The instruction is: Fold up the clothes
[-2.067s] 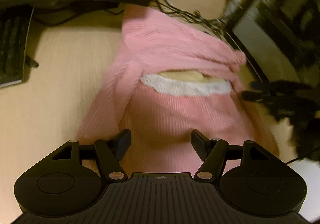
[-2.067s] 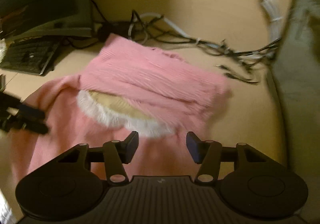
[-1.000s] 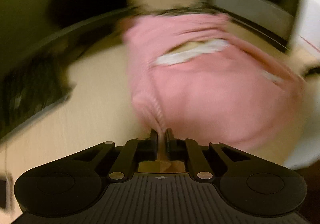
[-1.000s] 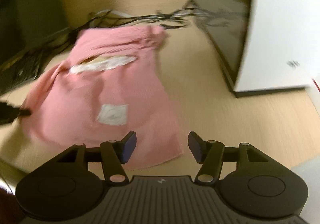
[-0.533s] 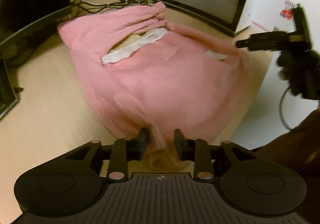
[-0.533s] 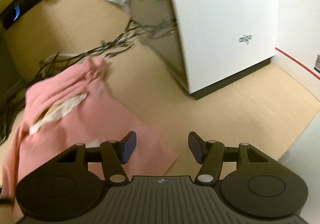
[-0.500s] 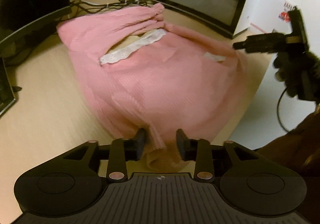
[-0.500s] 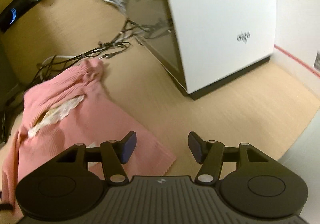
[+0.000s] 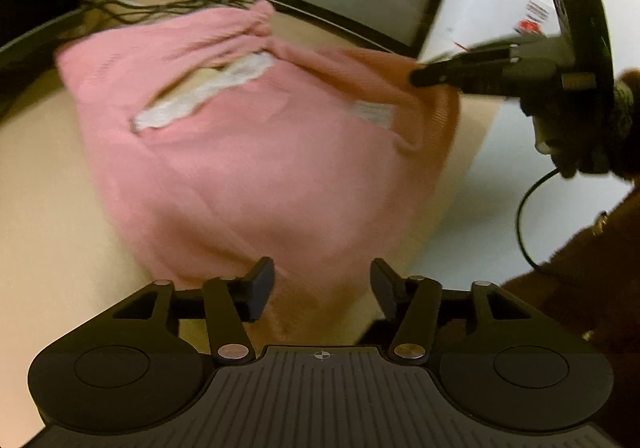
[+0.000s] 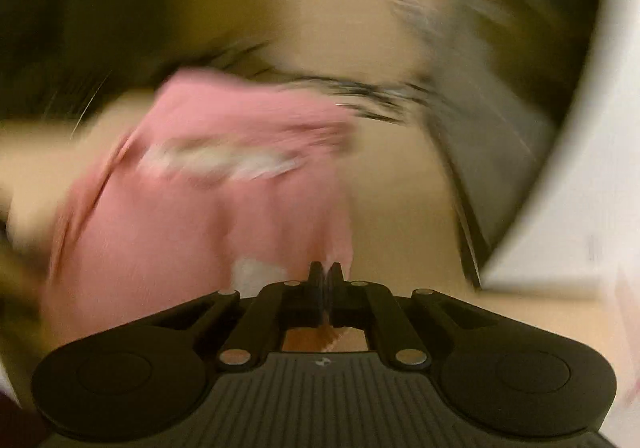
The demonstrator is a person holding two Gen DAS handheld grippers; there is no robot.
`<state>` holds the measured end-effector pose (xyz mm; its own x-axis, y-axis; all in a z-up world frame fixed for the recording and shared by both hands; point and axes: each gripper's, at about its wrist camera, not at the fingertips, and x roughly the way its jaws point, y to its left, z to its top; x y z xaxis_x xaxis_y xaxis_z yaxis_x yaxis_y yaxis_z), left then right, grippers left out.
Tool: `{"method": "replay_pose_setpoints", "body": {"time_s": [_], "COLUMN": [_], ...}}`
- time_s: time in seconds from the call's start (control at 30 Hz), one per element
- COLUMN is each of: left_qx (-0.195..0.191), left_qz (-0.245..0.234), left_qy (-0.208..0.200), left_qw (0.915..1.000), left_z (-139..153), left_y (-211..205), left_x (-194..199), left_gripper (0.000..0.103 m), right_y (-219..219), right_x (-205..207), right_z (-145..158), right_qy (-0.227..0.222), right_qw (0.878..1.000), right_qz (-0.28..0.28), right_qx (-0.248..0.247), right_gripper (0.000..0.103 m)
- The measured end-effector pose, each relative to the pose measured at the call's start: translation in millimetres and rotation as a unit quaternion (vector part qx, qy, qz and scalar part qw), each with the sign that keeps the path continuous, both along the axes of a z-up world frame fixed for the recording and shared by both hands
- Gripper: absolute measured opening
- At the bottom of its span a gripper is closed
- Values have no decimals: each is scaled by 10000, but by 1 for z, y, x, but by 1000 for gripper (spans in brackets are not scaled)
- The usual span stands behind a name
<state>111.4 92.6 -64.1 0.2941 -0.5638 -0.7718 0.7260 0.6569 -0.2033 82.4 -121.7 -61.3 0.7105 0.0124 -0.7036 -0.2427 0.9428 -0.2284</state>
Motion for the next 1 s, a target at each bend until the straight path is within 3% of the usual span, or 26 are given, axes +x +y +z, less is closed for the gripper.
{"method": "replay_pose_setpoints", "body": {"time_s": [0.07, 0.13, 0.2, 0.23, 0.27, 0.4, 0.5, 0.57, 0.7, 0.77, 0.83, 0.87, 0.9, 1.0], "left_qx": [5, -5, -172, -262, -352, -808, -1185, -1353, -1274, -1200, -1025, -881, -737, -480], "left_qz": [-45, 18, 96, 169, 243, 444, 496, 648, 1333, 1703, 1974, 2010, 2039, 1585], "left_qy": [103, 206, 318, 410, 502, 829, 645, 368, -23, 53, 266, 405, 542, 730], "left_qw": [9999, 9998, 9993, 9987, 9978, 9923, 9896, 9880, 9828, 9781, 9746, 9748, 9747, 9835], "left_z": [-5, -11, -12, -12, -12, 5, 35, 54, 64, 54, 36, 27, 18, 8], "left_y": [-2, -3, -2, 0, 2, 21, 44, 60, 86, 91, 90, 86, 82, 63], "left_x": [1, 3, 6, 8, 9, 12, 13, 18, 37, 50, 63, 66, 68, 57], "left_gripper": [65, 71, 77, 78, 78, 79, 88, 92, 92, 90, 79, 63, 53, 55], "right_y": [29, 51, 63, 66, 65, 44, 23, 7, -24, -32, -35, -33, -30, -22], "right_x": [-8, -16, -19, -19, -17, -12, -14, -13, 3, 12, 21, 23, 24, 23], "right_z": [-9, -24, -37, -37, -33, -3, 21, 31, 35, 25, 9, 0, -7, -14], "right_qy": [168, 358, 475, 461, 532, 1002, 1228, 1152, 960, 917, 1058, 1187, 1315, 1558], "right_qw": [9915, 9721, 9564, 9557, 9584, 9729, 9739, 9774, 9795, 9788, 9759, 9753, 9758, 9780], "right_qz": [881, 1577, 1958, 1999, 1996, 1955, 1897, 1621, 695, 238, -46, -88, -86, 110], "right_qx": [-946, -1696, -2113, -2112, -1970, -723, 194, 713, 1630, 1816, 1907, 1859, 1747, 1386], "right_gripper": [2, 3, 8, 8, 8, 44, 45, 45, 44, 44, 44, 44, 44, 44]}}
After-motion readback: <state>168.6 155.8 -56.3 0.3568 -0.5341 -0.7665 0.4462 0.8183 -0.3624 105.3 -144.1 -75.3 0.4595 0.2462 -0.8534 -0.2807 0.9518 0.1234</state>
